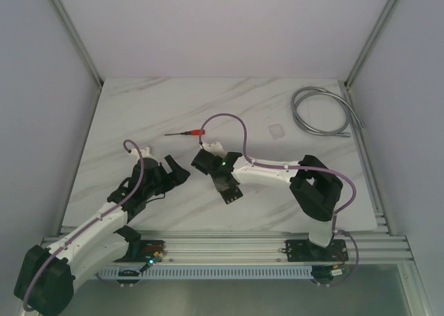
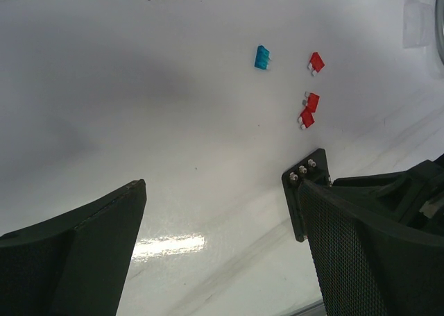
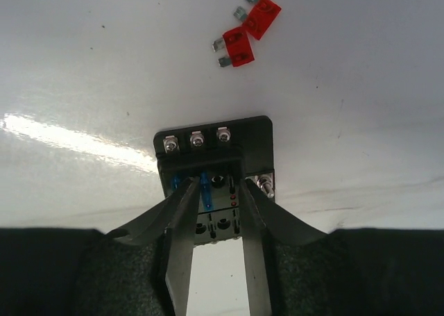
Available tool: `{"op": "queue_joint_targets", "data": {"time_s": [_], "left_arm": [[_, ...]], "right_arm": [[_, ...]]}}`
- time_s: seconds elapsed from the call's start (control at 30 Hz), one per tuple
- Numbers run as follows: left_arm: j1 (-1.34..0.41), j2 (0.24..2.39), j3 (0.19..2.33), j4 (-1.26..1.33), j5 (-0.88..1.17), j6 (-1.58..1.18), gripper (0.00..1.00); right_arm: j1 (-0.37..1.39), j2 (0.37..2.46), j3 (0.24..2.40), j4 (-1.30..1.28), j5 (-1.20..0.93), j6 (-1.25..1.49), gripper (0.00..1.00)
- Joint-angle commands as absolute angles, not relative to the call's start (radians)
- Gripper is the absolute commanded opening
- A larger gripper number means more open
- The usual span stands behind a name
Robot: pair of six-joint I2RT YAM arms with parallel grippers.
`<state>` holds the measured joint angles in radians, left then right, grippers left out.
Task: Snap on the fuse box
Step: Install the fuse at the fuse box base.
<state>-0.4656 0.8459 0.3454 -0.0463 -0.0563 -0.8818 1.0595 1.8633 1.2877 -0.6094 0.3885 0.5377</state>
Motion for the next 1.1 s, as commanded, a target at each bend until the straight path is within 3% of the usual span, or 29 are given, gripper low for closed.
{"op": "queue_joint_targets", "data": {"time_s": [0.0, 0.2, 0.53, 1.07], "left_arm": [[-0.460, 0.832, 0.337, -0.055, -0.044, -0.888, 1.00], [-0.461, 0.834, 0.337, -0.054, -0.036, -0.888, 1.00], [-0.460, 0.852, 0.343, -0.046, -0.007, -0.885, 1.00], [-0.460, 0.902, 0.344, 0.001, 0.074, -0.889, 1.00]], "right_arm": [[1.060, 1.807, 1.270, -0.579, 0.371, 0.562, 0.37], [1.059, 1.763, 1.260, -0.577, 0.375, 0.560, 0.38], [1.048, 1.766, 1.230, -0.545, 0.324, 0.543, 0.22], [1.033, 1.806, 1.222, -0.523, 0.285, 0.524, 0.15]]}}
